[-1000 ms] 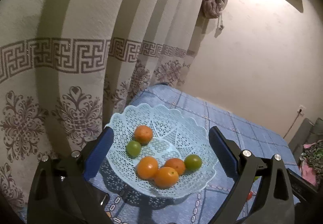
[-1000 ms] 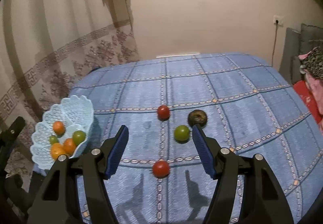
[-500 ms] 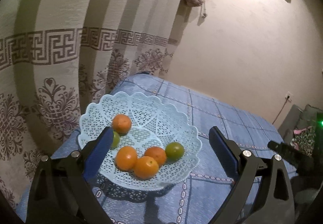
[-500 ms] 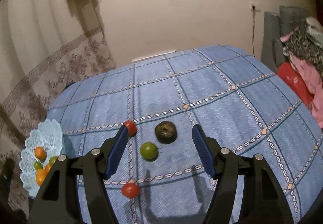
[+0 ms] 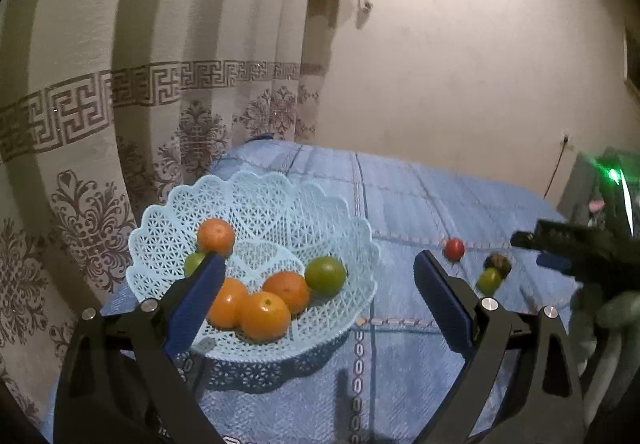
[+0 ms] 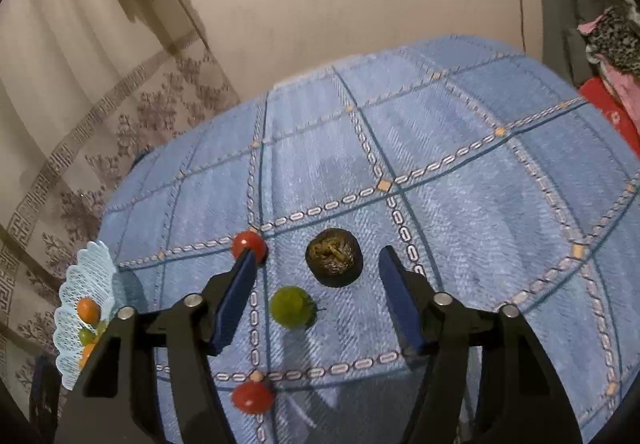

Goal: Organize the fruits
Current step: 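Withdraw both tools from the basket toward the remaining fruits, then grasp the dark brown fruit with the right tool while the left tool grasps a red tomato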

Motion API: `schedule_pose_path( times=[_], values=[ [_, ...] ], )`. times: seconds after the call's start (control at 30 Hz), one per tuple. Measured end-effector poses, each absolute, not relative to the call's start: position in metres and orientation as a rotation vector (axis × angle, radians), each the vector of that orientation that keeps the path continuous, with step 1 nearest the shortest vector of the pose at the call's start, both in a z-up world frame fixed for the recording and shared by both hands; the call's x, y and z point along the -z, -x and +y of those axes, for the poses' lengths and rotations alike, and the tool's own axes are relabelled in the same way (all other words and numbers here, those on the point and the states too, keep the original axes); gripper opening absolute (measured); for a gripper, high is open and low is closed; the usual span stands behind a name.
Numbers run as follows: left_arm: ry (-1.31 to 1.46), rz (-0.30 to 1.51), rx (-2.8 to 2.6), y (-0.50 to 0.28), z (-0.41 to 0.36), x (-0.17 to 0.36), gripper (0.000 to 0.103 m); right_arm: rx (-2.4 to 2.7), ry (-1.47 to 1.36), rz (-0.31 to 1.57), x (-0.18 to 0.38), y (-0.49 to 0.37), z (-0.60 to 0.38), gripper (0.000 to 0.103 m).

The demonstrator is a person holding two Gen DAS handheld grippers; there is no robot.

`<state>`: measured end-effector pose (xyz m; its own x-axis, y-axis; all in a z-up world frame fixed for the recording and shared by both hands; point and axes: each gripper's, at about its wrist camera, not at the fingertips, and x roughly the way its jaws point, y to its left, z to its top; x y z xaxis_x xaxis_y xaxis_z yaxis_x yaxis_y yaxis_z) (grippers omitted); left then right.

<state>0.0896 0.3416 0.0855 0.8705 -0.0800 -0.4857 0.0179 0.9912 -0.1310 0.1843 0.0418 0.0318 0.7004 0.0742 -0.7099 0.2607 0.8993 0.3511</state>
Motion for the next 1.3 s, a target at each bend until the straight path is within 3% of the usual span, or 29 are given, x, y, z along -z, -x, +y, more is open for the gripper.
schedule_pose_path(
  times=[0.47,1.0,1.3],
  values=[
    [0.032,0.612,0.101,-0.096,0.297,-0.084,0.096,0.027,-0.292,0.874,0.004,-0.224,0.045,0.04],
    [-0.014,0.769,0.326,-0.113,0.218,-0.056,0.096,-0.036,-0.358,0.757,-0.044,-0.224,0.008,0.04],
    [-0.017,0.878,0.385,-0.13,0.195,-0.032,0.073,-0.067,-0.347,0.714,-0.054,-0.221,0.016,0.04]
  ],
)
